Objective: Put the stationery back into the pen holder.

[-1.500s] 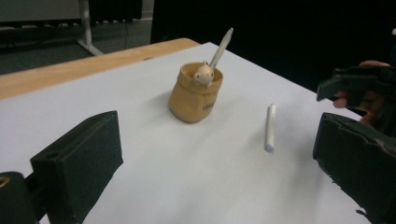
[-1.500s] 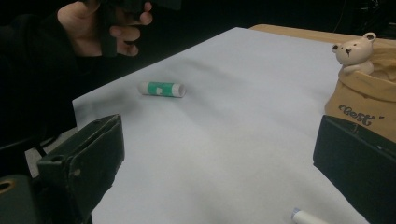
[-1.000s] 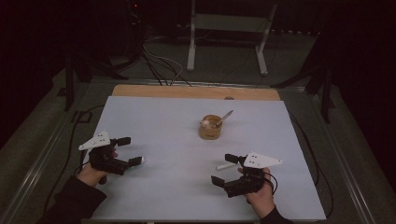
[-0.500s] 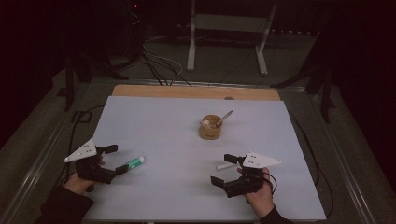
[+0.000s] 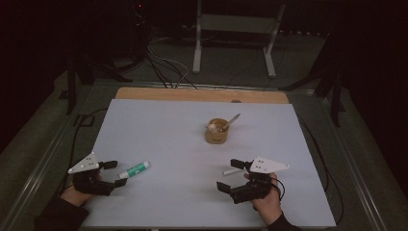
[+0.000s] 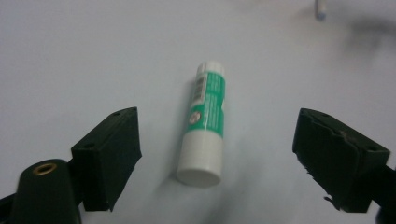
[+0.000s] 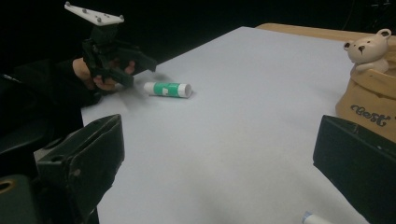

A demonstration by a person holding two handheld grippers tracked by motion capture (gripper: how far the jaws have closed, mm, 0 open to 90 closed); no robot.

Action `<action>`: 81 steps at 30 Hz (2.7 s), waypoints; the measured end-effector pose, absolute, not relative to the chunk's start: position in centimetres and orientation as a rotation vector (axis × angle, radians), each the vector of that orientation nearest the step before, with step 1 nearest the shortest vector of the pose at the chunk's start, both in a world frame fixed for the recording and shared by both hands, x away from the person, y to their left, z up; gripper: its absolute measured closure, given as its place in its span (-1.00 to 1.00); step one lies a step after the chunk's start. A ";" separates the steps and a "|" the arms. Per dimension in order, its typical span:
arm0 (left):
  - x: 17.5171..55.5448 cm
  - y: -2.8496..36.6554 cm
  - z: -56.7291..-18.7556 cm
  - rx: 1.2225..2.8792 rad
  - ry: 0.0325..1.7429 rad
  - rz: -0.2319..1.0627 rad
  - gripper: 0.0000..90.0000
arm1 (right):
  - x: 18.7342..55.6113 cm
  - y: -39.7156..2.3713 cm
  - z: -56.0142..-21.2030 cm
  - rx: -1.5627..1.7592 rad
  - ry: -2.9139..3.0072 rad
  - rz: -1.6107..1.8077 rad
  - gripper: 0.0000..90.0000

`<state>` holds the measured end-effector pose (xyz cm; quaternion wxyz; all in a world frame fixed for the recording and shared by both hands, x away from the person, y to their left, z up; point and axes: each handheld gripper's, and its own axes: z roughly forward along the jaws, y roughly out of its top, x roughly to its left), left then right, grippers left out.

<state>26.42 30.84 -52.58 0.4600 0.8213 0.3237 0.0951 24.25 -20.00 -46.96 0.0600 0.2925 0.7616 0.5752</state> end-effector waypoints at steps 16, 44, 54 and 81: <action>26.9 29.6 -53.3 2.191 0.770 0.272 -0.07 | 24.2 -20.1 -46.9 0.888 2.307 1.745 -0.96; 28.2 27.8 -52.6 2.197 0.713 0.238 0.48 | 24.3 -20.2 -46.9 0.894 2.304 1.743 -0.96; 29.0 25.3 -51.4 2.214 0.681 0.176 0.47 | 24.2 -20.8 -46.7 0.879 2.245 1.731 -0.96; 30.8 19.2 -47.8 2.221 0.553 0.032 0.47 | 24.6 -21.4 -46.3 0.889 2.260 1.683 -0.96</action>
